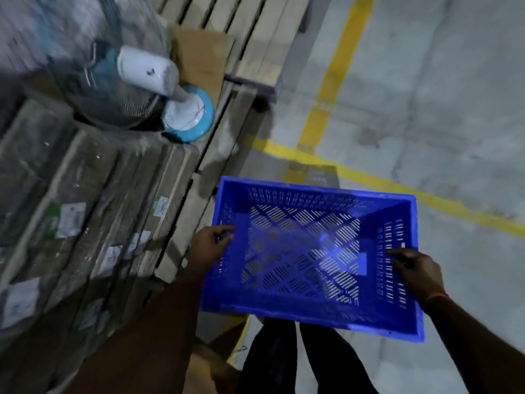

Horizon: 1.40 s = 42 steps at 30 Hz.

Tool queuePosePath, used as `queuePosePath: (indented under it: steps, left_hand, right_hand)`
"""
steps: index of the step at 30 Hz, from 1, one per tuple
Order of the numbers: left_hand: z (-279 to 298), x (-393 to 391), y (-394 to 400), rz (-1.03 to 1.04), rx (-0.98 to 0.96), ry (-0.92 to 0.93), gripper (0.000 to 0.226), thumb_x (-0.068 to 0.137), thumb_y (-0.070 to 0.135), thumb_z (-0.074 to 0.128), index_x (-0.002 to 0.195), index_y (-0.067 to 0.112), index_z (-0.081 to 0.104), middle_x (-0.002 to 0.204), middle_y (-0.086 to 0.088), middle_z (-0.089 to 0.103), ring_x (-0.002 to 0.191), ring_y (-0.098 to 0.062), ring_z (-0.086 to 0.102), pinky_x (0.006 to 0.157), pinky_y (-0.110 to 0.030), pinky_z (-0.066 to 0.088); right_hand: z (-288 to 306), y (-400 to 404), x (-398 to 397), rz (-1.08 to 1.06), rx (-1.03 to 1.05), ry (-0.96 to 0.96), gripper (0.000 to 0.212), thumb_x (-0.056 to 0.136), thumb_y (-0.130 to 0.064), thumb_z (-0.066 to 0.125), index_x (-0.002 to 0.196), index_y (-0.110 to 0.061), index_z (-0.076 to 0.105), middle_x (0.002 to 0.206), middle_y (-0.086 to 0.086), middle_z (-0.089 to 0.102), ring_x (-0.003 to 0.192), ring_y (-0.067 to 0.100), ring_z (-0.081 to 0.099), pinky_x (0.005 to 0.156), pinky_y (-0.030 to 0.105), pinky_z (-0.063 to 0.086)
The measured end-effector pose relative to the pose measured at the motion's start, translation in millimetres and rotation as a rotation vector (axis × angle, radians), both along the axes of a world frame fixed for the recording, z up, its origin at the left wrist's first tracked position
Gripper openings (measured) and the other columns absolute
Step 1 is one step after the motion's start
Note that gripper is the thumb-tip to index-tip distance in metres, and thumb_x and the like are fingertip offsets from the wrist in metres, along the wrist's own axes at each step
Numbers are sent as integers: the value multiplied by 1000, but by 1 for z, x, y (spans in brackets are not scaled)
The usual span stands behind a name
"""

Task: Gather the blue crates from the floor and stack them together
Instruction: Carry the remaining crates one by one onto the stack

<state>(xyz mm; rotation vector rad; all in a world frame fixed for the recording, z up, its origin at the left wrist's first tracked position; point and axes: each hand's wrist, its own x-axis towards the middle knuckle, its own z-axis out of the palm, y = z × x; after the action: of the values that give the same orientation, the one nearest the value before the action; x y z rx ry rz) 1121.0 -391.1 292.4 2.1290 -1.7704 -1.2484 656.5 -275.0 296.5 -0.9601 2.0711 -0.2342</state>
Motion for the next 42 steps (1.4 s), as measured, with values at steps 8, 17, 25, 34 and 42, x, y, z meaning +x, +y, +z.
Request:
queuePosePath:
  steps: [8, 17, 25, 34, 42]
  left_hand:
    - [148, -64, -28, -185, -108, 53, 22, 84, 31, 73, 105, 25, 76, 84, -6, 74, 85, -21, 70, 78, -40, 57]
    - [196, -131, -50, -556, -169, -7, 21, 84, 40, 69, 104, 34, 73, 72, 1, 64, 70, -18, 63, 55, -22, 41]
    - [206, -230, -11, -971, -238, 44, 17, 83, 30, 75, 99, 25, 77, 90, 0, 78, 82, -17, 73, 72, -24, 49]
    - [233, -373, 171, -1504, -313, 79, 19, 84, 32, 74, 102, 27, 77, 86, -8, 73, 86, -27, 69, 67, -27, 38]
    - [237, -438, 413, -1803, -344, 161, 15, 82, 33, 75, 97, 31, 77, 77, -4, 70, 79, -26, 69, 68, -30, 46]
  right_hand:
    - [134, 69, -18, -215, -123, 69, 25, 81, -10, 68, 88, -34, 70, 93, 7, 74, 90, 28, 68, 83, 37, 50]
    - [190, 164, 16, -569, -120, 187, 21, 80, -11, 70, 95, -24, 75, 86, 8, 72, 87, 28, 67, 74, 26, 40]
    - [209, 304, 81, -977, -50, 255, 29, 77, -9, 67, 98, -25, 75, 79, 4, 67, 86, 28, 66, 75, 26, 42]
    - [228, 508, 163, -1509, -61, 284, 26, 77, -8, 67, 89, -30, 73, 71, 5, 67, 72, 23, 64, 62, 21, 40]
    - [225, 714, 235, -1766, -20, 323, 21, 75, -13, 72, 92, -23, 77, 73, 5, 72, 72, 21, 68, 67, 24, 44]
